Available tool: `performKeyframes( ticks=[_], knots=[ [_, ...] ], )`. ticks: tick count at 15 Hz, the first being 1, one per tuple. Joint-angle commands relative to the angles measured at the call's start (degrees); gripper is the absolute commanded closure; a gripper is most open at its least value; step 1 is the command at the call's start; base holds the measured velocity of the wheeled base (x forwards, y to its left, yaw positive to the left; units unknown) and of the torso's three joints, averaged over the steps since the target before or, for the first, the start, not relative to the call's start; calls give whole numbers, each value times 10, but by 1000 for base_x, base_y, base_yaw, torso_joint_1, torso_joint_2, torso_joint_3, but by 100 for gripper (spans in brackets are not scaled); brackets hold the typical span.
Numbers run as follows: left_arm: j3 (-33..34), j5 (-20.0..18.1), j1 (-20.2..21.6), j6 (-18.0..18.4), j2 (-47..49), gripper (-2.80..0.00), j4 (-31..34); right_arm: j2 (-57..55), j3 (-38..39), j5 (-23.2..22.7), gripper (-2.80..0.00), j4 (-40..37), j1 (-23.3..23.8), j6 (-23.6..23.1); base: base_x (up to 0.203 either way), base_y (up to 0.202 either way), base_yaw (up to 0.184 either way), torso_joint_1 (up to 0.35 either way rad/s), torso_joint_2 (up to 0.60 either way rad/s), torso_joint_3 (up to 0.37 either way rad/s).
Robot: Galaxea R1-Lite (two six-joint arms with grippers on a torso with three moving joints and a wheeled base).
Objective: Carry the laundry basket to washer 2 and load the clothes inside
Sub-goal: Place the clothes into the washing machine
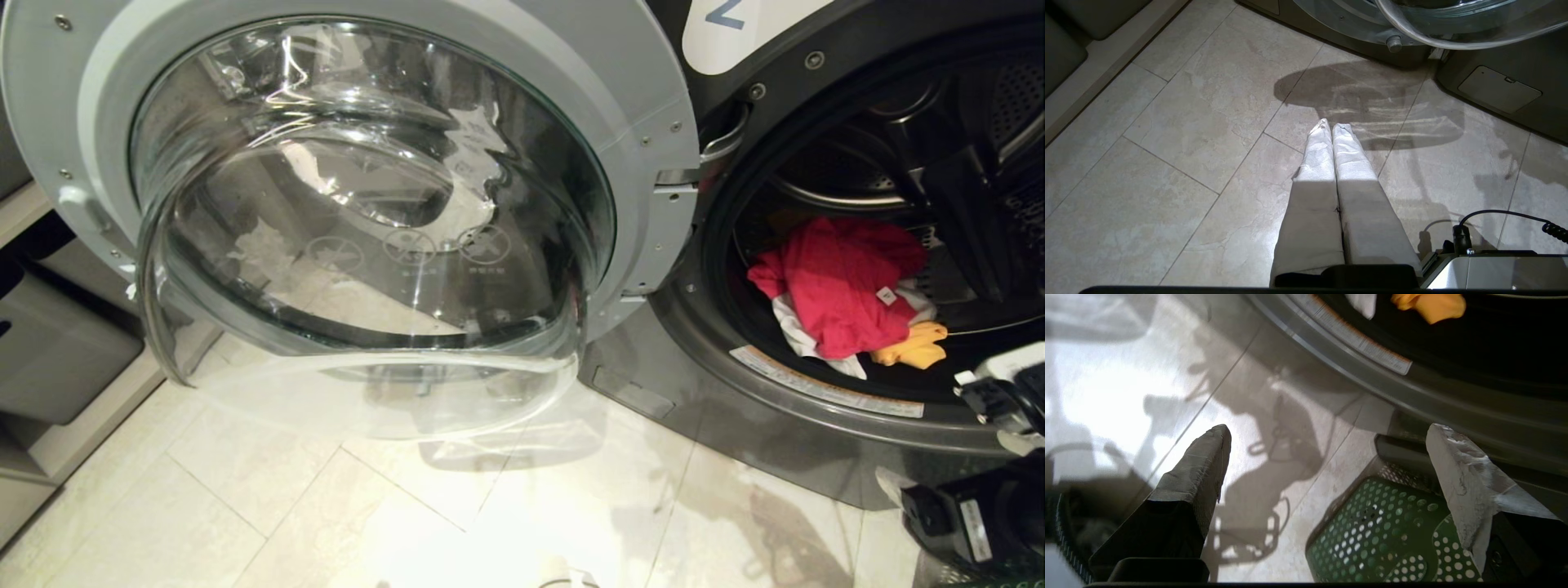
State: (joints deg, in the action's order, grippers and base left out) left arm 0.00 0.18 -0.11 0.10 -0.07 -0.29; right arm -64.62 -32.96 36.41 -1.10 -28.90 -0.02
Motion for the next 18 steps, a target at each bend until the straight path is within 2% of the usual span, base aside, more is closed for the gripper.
performKeyframes(
  ticks=[1,5,8,10,14,15,18],
  knots=[
    [0,0,0,0,0,0,-1,-101,11,31,-280,107,13,10,0,0,0,0,0,0],
    [0,0,0,0,0,0,-1,-178,-4,42,-280,163,32,57,0,0,0,0,0,0],
    [0,0,0,0,0,0,-1,-245,-11,38,-280,236,106,64,0,0,0,0,0,0],
    [0,0,0,0,0,0,-1,-294,-26,11,-280,277,158,65,0,0,0,0,0,0],
    [0,0,0,0,0,0,-1,-348,-111,-28,-280,290,201,66,0,0,0,0,0,0],
    [0,0,0,0,0,0,-1,-350,-136,-39,0,279,204,67,0,0,0,0,0,0],
    [0,1,0,0,0,0,-1,-350,-174,-50,0,197,206,85,0,0,0,0,0,0]
  ],
)
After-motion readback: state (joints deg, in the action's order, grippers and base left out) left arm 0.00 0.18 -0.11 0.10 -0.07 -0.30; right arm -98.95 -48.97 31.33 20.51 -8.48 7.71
